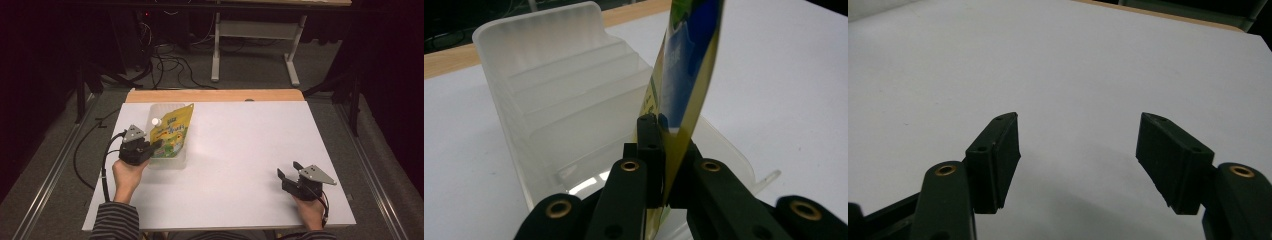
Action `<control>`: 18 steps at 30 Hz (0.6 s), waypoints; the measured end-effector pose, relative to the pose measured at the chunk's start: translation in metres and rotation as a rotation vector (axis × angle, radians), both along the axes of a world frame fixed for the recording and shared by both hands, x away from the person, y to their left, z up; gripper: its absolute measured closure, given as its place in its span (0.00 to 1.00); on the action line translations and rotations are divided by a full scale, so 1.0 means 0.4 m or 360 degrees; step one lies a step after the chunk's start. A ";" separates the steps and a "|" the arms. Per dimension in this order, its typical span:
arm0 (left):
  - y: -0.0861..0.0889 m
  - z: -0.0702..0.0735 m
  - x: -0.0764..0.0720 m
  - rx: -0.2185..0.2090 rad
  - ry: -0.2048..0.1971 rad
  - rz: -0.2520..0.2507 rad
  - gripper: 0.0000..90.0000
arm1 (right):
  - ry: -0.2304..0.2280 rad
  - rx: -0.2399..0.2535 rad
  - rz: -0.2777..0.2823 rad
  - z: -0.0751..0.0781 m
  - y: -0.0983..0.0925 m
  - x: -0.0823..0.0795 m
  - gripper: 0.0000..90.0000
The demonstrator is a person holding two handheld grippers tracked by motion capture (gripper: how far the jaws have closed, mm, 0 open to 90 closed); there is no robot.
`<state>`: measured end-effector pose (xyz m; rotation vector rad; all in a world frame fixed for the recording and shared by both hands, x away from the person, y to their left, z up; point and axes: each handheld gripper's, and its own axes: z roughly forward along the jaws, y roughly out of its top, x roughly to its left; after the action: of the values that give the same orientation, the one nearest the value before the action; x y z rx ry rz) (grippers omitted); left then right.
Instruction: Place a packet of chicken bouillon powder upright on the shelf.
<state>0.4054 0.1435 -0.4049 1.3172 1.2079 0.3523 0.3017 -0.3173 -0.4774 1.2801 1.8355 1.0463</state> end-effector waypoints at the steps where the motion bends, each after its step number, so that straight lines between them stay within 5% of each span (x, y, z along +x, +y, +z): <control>1: 0.001 -0.002 -0.004 0.0003 0.0003 -0.0001 0.97 | 0.0000 -0.0001 0.0000 0.000 0.000 0.000 0.38; 6: 0.017 -0.014 -0.011 -0.0006 0.0024 0.0012 0.97 | -0.0005 -0.0003 0.0003 0.000 0.000 0.001 0.38; 13: 0.012 -0.013 -0.028 0.0017 -0.0039 0.0032 0.95 | -0.0007 -0.0003 0.0000 0.000 0.001 0.000 0.38; 18: 0.026 -0.014 -0.027 -0.0035 -0.0026 0.0058 0.92 | -0.0007 -0.0006 -0.0005 0.000 0.001 -0.001 0.38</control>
<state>0.3944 0.1540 -0.4105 1.2725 1.2199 0.3741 0.3014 -0.3169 -0.4775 1.2769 1.8308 1.0432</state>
